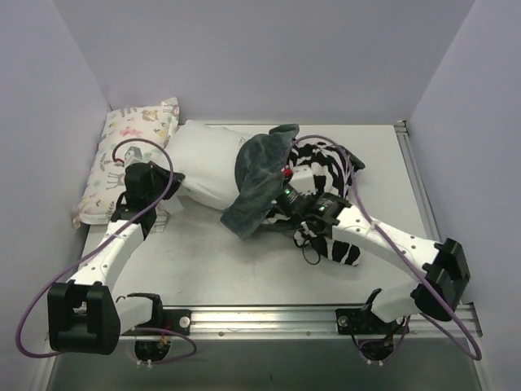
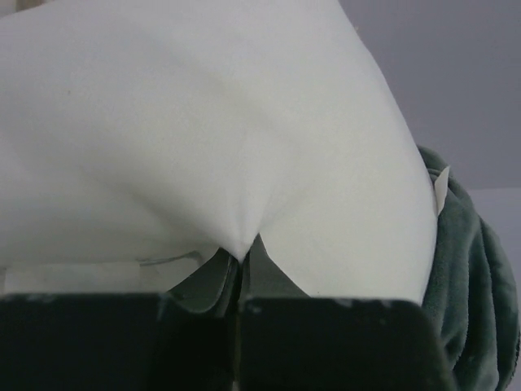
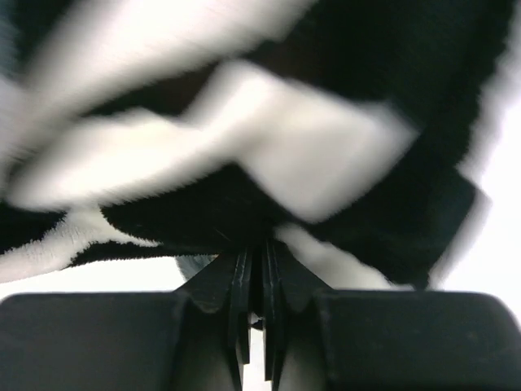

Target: Remove the pillowcase from the pillow

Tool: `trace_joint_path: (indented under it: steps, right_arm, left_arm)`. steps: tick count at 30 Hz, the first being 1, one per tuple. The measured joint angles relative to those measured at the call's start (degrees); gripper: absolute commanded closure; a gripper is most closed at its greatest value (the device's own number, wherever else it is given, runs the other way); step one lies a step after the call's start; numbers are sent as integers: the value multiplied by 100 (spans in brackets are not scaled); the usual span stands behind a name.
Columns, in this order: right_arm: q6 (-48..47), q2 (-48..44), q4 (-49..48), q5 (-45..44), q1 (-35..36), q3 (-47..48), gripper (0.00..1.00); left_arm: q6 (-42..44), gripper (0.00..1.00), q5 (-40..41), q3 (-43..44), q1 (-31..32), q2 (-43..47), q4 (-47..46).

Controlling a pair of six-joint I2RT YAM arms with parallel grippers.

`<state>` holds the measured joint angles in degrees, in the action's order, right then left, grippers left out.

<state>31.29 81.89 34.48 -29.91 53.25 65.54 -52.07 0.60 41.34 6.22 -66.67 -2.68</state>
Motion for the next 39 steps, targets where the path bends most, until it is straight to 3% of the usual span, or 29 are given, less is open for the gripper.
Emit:
trace_joint_path:
  steps: [4,10,15,22,25,27,29,30,31,34,36,39]
  right_arm:
    - [0,-1088,-142,389,-1067,-317,100]
    - [-142,-2809,-127,1405,-3720,-444,100]
    - [-225,-3045,87,2588,-5195,-520,100]
    - [-101,-2964,175,4063,-6363,-490,100]
    - [-125,-2868,162,4247,-6096,-457,98]
    - [-179,-2806,140,3934,-5346,-444,96]
    - [-256,-2728,85,3751,-4393,-444,82]
    - [-278,-2704,42,3571,-3888,-472,75]
    - [-282,-2699,-7,3429,-3421,-533,52]
    - [-258,-2756,-101,2946,-2124,-828,21]
    - [-247,-2837,-66,2728,-1569,-1029,13]
    - [-234,-3075,44,2385,-1375,-1086,2]
  left_arm:
    - [-52,100,-660,413,-560,-188,157]
    - [-186,100,-1152,1119,-949,-756,254]
    - [-188,100,-1370,1191,-1023,-857,302]
    - [-44,100,-1661,1217,-1163,-944,422]
    - [109,100,-1799,1220,-1182,-1008,417]
    - [284,64,-1860,1224,-1152,-1043,428]
    - [470,35,-1823,1239,-1054,-1021,518]
    - [555,32,-1735,1241,-968,-975,601]
    - [610,31,-1648,1241,-876,-890,721]
    - [813,27,-1228,1241,-472,-376,1202]
    - [953,25,-837,1246,-127,155,1488]
    - [1093,25,-280,1526,645,793,1692]
